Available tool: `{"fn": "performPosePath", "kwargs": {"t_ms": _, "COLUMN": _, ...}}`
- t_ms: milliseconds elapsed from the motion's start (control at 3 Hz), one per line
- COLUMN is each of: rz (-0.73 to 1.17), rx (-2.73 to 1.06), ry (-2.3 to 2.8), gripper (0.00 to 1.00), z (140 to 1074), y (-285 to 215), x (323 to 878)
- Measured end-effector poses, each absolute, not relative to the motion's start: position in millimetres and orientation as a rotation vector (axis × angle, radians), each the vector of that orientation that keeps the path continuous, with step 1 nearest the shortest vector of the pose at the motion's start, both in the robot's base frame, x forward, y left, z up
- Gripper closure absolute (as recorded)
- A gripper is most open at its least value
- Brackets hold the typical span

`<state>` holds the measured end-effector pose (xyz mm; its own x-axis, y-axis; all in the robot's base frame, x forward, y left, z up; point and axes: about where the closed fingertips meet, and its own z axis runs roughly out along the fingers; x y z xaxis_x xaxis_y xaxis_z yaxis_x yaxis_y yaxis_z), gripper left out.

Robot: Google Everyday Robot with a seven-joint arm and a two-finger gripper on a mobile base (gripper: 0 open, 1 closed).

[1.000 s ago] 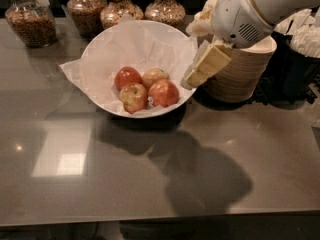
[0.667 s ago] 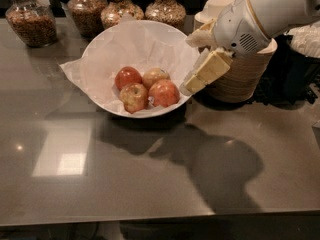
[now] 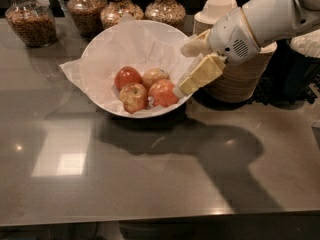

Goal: Pick apple from white bowl

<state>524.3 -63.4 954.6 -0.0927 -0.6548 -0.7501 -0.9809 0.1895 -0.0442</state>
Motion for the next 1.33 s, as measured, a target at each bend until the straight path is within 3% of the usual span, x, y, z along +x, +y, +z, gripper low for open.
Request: {"fn": "performPosePath", "kwargs": {"t_ms": 1333, "rz": 0.496, "rx": -1.559, "ry": 1.980, "gripper": 0.22, "z": 921, "y": -48, "x": 542}}
